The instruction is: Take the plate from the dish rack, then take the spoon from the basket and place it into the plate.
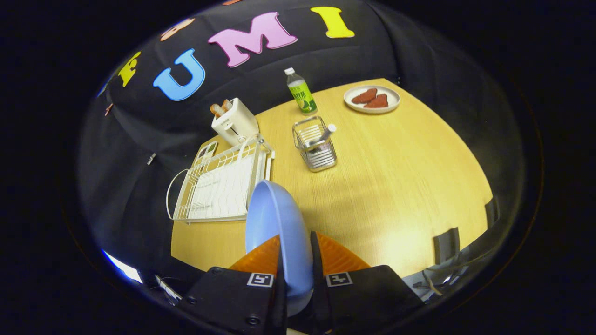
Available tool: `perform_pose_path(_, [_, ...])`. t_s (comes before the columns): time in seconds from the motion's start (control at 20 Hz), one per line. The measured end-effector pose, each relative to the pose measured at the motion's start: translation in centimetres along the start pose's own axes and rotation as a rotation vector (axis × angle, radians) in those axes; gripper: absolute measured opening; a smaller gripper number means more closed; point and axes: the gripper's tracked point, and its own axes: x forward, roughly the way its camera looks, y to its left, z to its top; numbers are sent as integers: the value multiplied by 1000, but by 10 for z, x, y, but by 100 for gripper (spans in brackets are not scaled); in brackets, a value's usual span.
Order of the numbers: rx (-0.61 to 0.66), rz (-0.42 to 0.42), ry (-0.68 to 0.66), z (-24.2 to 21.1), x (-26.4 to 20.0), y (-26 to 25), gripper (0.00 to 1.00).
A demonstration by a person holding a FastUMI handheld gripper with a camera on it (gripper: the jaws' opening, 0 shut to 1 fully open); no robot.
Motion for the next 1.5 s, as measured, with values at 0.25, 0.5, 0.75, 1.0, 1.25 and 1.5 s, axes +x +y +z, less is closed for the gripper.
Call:
perform_pose_path(0.25, [32,40,52,-32,44,-22,26])
perform_pose_path(0.5, [101,92,104,-45,70,-22,27])
perform_pose_path(0.75, [103,31,113,-47,82,-42,40])
perform_pose_path(1.0, [-34,-104,107,-43,79,-73,54])
perform_pose_path(1.25, [-218,-145,-108,37,49,-68,70])
perform_pose_path(1.5, [-395,-146,-251,136,52,-51,72])
